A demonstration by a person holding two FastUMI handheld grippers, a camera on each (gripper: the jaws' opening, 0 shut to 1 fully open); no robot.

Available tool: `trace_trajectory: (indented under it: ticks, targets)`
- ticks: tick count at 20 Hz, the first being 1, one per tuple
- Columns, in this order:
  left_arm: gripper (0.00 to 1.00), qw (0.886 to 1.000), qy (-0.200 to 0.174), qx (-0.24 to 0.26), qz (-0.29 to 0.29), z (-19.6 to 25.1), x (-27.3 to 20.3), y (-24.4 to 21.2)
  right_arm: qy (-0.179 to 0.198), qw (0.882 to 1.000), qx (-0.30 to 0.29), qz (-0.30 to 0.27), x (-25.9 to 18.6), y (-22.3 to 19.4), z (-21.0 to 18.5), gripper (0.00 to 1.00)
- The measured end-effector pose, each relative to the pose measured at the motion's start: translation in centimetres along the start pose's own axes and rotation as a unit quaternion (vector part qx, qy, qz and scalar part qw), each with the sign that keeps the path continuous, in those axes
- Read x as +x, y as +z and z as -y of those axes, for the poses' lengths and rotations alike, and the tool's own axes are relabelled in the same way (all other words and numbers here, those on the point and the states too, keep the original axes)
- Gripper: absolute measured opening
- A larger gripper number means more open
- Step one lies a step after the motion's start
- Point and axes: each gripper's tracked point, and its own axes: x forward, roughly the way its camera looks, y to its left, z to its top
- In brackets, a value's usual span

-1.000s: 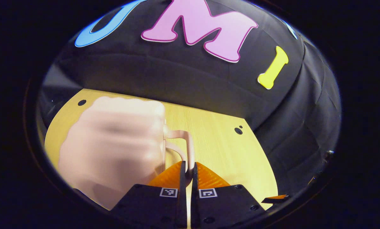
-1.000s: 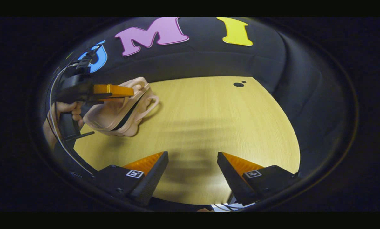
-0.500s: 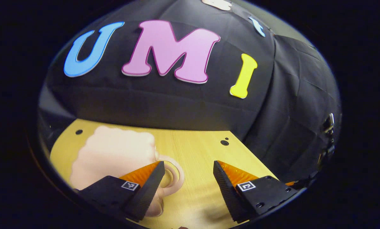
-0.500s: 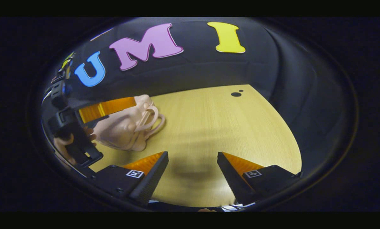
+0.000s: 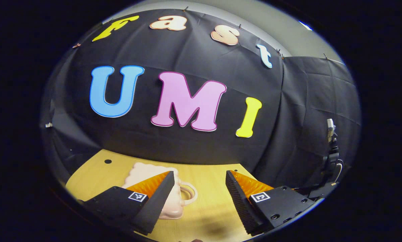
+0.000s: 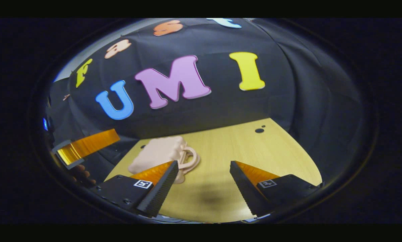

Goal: First open the suitcase, pack the skin care products into it, and then close the suitcase.

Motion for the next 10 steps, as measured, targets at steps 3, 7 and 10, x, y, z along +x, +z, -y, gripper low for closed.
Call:
trace_trajectory:
  ticks: [3,7,10]
  targets:
    - [0.96,0.996,0.043,0.065,0.036,-2.4,-3.7,2.2,0.009,0.997,-0.041,0.058,-3.2,3.5,-2.9,0.98]
    - [0.96,0.991,0.060,0.104,0.064,-3.0,-8.3,4.0,0.002,0.988,-0.068,0.139,-7.6,7.4,-4.8,0.97]
    - [0.95,0.992,0.066,0.091,0.065,-3.2,-11.2,3.7,-0.012,0.982,-0.078,0.170,-9.8,8.4,-5.0,0.97]
